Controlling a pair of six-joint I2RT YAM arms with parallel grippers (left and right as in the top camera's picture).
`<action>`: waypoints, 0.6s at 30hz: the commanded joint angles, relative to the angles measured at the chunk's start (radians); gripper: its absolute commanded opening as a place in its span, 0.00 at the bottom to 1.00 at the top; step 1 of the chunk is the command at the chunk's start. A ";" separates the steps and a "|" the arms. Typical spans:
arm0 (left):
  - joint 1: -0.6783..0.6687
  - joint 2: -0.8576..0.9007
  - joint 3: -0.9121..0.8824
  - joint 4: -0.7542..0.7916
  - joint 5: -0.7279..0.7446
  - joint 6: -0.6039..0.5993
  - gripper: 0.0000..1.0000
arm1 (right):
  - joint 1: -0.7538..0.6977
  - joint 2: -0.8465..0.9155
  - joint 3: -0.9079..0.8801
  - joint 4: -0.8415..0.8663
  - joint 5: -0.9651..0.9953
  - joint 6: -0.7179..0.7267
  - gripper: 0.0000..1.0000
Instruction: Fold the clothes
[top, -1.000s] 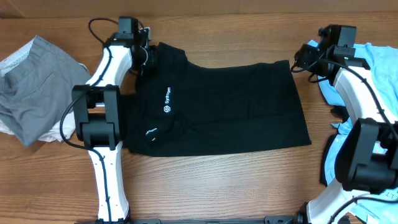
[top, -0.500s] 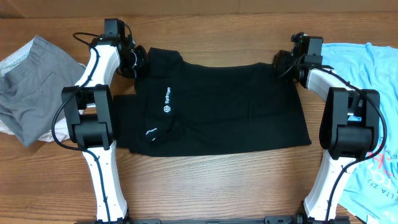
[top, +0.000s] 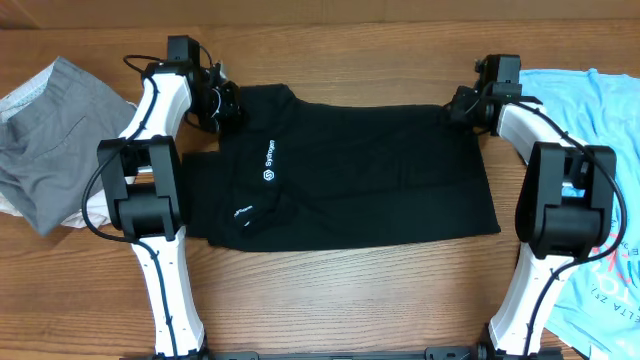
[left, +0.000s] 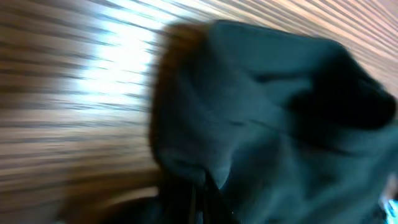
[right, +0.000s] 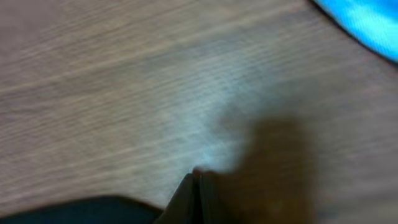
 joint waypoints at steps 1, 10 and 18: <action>0.029 -0.115 -0.007 -0.014 0.222 0.128 0.04 | -0.013 -0.089 0.071 -0.079 0.082 0.007 0.04; 0.046 -0.257 -0.007 -0.387 0.254 0.303 0.04 | -0.013 -0.179 0.114 -0.345 0.198 0.007 0.04; 0.046 -0.274 -0.008 -0.691 0.215 0.464 0.04 | -0.013 -0.218 0.114 -0.564 0.205 0.007 0.04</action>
